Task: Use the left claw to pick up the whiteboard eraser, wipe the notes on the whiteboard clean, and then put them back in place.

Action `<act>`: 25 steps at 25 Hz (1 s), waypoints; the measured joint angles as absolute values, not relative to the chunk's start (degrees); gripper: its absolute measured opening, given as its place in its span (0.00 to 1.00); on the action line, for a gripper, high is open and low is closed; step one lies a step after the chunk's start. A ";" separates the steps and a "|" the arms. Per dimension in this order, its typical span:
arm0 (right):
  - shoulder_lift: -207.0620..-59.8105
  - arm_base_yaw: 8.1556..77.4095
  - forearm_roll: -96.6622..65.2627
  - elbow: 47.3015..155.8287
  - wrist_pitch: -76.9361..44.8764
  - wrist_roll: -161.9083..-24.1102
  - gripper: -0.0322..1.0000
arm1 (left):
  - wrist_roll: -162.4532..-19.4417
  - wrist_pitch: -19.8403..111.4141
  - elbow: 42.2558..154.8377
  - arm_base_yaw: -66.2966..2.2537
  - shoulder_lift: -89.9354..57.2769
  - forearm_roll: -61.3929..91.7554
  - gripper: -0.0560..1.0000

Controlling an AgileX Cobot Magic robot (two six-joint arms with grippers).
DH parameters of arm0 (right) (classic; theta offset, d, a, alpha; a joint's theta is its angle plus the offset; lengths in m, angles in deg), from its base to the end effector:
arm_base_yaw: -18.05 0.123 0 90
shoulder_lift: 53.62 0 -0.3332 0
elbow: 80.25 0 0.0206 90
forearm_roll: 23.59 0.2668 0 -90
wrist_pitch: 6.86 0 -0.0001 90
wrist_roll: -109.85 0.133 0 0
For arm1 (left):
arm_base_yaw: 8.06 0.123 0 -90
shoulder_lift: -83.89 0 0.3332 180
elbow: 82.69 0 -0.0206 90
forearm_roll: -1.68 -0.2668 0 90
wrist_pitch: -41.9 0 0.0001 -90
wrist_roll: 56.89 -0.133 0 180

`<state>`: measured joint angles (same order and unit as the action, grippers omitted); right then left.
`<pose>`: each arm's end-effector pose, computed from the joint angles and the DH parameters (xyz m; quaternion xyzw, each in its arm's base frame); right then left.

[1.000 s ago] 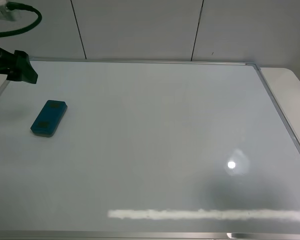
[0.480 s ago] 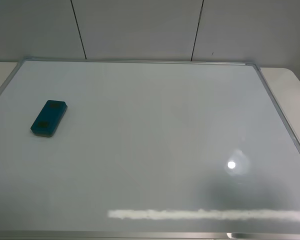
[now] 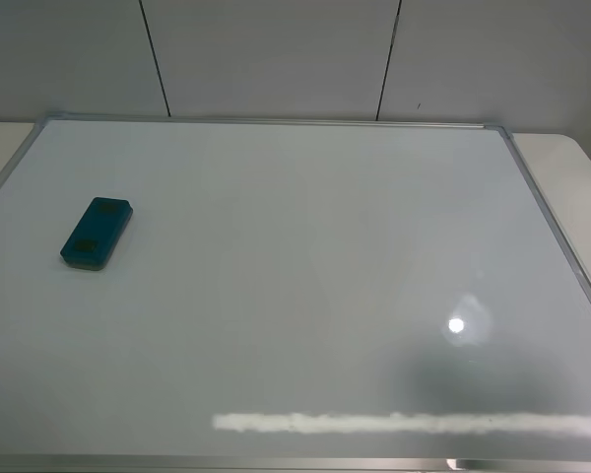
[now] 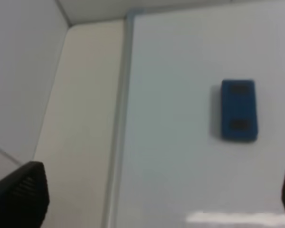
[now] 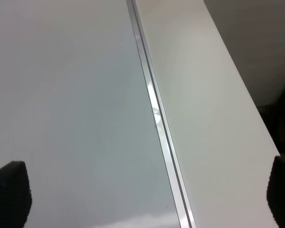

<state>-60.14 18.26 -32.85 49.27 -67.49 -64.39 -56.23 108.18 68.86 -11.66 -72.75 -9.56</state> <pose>-0.0015 -0.0187 0.2629 0.0438 0.8516 -0.0537 0.5196 0.0084 0.0233 0.3754 0.0096 0.8535 0.0781 0.5151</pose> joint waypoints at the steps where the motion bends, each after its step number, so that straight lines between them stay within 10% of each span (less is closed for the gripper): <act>1: -60.14 18.26 -32.85 49.27 -67.49 -64.39 0.99 | -55.85 108.52 68.86 -11.66 -73.29 -9.72 0.99; 25: -60.14 18.26 -32.85 49.27 -67.49 -64.39 0.99 | -52.09 108.00 55.45 -11.25 -89.71 -3.91 0.99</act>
